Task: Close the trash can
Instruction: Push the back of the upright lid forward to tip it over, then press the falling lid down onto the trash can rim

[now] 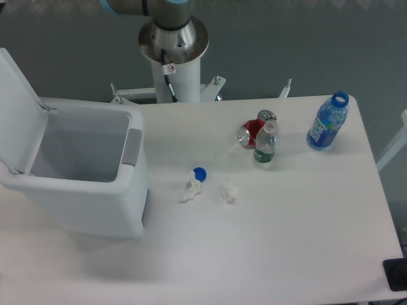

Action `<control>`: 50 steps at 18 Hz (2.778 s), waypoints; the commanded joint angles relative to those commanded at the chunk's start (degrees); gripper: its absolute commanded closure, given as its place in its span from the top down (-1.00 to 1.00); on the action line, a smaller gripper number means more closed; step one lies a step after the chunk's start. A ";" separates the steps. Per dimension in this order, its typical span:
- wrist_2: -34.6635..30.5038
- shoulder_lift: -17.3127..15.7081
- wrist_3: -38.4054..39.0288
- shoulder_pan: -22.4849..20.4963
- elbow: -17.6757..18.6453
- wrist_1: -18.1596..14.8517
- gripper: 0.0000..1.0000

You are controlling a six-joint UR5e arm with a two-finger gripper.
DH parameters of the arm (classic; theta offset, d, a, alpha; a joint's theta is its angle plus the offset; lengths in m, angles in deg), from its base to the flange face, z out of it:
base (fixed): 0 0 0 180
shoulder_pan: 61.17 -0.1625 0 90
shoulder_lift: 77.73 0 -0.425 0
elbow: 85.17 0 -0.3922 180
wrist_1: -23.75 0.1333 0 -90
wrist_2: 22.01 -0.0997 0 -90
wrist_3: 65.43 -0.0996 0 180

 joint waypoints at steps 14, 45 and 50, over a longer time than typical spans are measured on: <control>-0.98 -0.88 0.00 -5.62 0.53 -0.18 -0.78; -14.42 -0.70 -4.22 -16.34 4.48 -0.35 -0.78; -14.77 -0.53 -4.74 -17.67 4.48 -0.44 -0.78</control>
